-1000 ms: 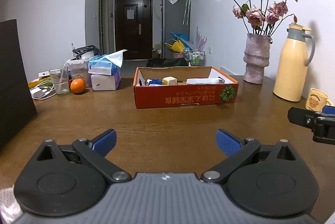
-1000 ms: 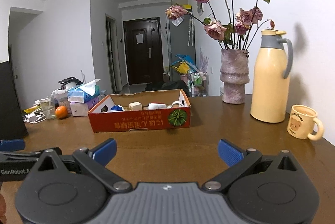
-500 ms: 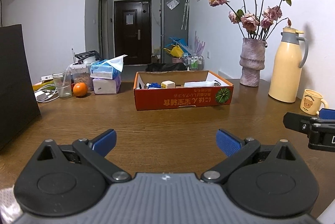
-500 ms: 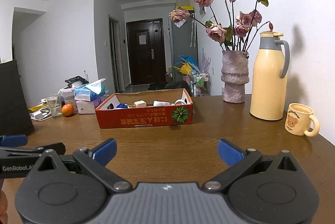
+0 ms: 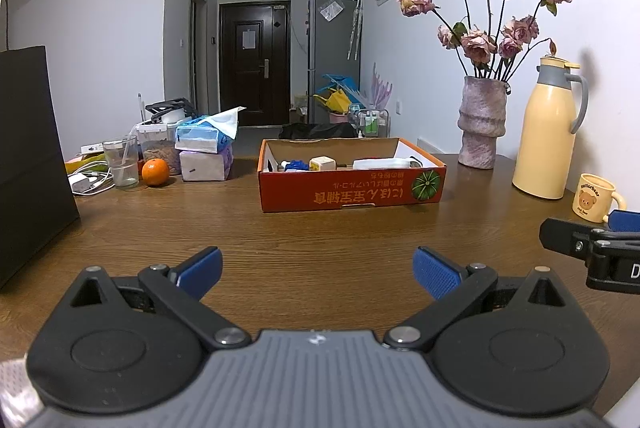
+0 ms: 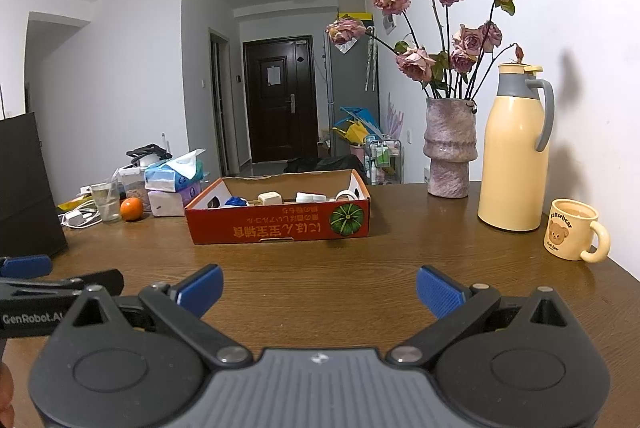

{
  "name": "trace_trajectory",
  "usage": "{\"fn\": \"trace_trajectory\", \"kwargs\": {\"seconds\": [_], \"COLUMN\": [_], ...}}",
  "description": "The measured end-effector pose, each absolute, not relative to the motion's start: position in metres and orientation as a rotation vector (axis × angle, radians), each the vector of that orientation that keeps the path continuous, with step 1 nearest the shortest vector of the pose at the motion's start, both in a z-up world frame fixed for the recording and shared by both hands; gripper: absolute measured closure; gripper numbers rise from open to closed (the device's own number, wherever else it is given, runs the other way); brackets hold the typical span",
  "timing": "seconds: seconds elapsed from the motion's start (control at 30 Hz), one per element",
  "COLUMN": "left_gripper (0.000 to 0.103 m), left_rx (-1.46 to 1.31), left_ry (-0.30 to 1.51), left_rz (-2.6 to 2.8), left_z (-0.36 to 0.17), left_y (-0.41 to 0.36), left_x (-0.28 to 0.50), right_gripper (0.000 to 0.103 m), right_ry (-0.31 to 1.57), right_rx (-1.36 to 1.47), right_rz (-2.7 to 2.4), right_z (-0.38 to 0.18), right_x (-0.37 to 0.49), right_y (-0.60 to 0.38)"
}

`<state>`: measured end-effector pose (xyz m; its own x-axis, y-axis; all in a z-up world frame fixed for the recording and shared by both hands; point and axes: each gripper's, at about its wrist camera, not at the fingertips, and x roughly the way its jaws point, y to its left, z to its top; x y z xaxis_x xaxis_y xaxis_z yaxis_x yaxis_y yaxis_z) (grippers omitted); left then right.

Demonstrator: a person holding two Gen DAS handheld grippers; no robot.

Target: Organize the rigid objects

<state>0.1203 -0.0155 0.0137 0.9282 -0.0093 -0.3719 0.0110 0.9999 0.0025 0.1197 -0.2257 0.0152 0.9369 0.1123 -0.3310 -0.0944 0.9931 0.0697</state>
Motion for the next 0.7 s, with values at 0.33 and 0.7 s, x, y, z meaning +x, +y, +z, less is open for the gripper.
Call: {"fn": "trace_trajectory", "kwargs": {"seconds": [0.33, 0.7], "left_gripper": [0.000, 0.000], "left_rx": [0.000, 0.005], "left_ry": [0.384, 0.384], "left_rz": [-0.007, -0.001], "left_z": [0.0139, 0.0125], "left_y": [-0.0131, -0.0120], "left_x": [0.1192, 0.1202], "right_gripper": [0.000, 0.000], "right_ry": [0.343, 0.346], "right_rx": [0.050, 0.048], "right_rz": [0.108, 0.108], "right_z": [0.0146, 0.0144], "right_x": [0.1180, 0.1171], "right_y": [-0.2226, -0.2213]}}
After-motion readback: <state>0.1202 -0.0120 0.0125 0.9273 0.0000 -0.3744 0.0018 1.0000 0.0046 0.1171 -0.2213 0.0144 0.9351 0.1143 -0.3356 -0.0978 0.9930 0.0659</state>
